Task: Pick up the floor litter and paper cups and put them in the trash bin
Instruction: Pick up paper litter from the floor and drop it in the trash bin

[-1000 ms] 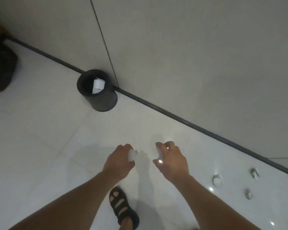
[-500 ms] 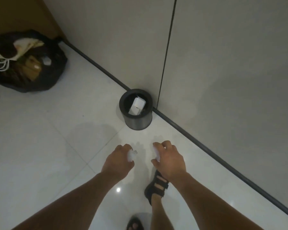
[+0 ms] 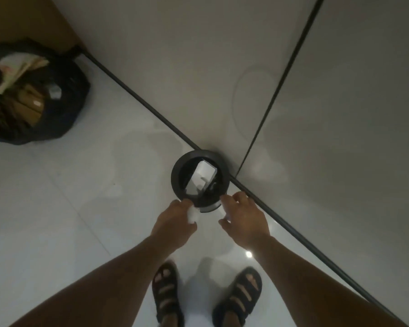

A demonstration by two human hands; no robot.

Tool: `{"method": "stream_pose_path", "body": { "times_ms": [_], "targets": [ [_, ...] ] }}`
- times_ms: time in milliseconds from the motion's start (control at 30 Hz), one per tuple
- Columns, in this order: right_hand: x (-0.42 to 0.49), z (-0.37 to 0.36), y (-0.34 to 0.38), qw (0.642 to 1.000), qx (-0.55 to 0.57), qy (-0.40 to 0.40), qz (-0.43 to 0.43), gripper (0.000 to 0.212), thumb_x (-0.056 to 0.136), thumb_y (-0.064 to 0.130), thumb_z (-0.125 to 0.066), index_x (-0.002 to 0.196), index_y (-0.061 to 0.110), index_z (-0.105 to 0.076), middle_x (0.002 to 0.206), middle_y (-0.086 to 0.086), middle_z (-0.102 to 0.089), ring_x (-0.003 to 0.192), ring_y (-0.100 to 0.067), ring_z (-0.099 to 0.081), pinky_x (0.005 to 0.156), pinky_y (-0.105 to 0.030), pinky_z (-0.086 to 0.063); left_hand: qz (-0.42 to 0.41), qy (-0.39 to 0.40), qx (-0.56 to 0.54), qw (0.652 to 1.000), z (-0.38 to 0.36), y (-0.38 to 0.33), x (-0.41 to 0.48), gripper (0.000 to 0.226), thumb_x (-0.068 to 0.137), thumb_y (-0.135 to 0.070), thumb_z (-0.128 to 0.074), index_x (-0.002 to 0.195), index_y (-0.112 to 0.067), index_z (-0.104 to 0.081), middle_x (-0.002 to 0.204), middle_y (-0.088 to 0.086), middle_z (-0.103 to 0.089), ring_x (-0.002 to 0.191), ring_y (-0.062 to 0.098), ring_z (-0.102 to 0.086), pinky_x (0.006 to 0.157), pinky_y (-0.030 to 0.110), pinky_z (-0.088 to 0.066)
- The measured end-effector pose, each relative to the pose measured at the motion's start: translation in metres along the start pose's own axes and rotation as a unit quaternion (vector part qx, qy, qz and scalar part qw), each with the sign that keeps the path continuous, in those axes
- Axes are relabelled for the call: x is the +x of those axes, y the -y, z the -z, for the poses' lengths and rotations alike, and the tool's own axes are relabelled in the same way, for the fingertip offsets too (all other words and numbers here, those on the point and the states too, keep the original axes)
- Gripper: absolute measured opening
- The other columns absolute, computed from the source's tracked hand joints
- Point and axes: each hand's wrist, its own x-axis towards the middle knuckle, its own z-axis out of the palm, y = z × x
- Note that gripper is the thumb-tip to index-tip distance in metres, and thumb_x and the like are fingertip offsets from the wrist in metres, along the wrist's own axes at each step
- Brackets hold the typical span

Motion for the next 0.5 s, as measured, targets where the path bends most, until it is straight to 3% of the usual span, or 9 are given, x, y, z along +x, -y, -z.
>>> {"method": "stream_pose_path", "body": {
  "times_ms": [167,300,400,500],
  "targets": [
    [0.065,-0.037,0.012,1.0,0.008,-0.001,0.002,0.055,0.086,0.045,-0.065,0.132,0.033,-0.038,0.123,-0.001,-0.049,0.109,-0.021,-0.054,0.089,-0.032,-0.052,-0.034,0.003,0.016,0.999,0.0,0.025,0.073,0.047,0.085,-0.03,-0.068,0.126,-0.02,-0.046,0.108,0.0,-0.051,0.089,0.011,-0.05,0.079,0.021,-0.043],
    [0.114,-0.066,0.006,0.999,0.022,-0.006,-0.047,0.057,0.087,0.044,-0.065,0.134,0.032,-0.036,0.125,-0.004,-0.047,0.113,-0.024,-0.053,0.091,-0.034,-0.052,-0.058,0.006,0.0,0.998,-0.016,0.041,0.135,0.053,0.083,-0.032,-0.069,0.129,-0.022,-0.045,0.105,-0.003,-0.047,0.096,0.017,-0.056,0.076,0.021,-0.04],
    [0.146,-0.089,0.003,0.996,0.025,-0.009,-0.083,0.056,0.088,0.043,-0.063,0.136,0.029,-0.037,0.128,-0.006,-0.047,0.115,-0.025,-0.052,0.092,-0.035,-0.051,-0.078,0.025,0.05,0.995,-0.035,0.057,0.177,0.07,0.077,-0.039,-0.072,0.137,-0.026,-0.038,0.12,0.003,-0.05,0.107,0.024,-0.054,0.083,0.03,-0.045],
    [0.169,-0.112,0.002,0.994,0.016,0.0,-0.109,0.064,0.087,0.049,-0.062,0.14,0.029,-0.033,0.132,-0.007,-0.044,0.119,-0.028,-0.049,0.095,-0.038,-0.049,-0.132,-0.004,0.148,0.98,-0.051,0.084,0.203,0.081,0.071,-0.051,-0.071,0.14,-0.027,-0.037,0.126,0.003,-0.05,0.116,0.025,-0.046,0.09,0.035,-0.04]
  ]
}}
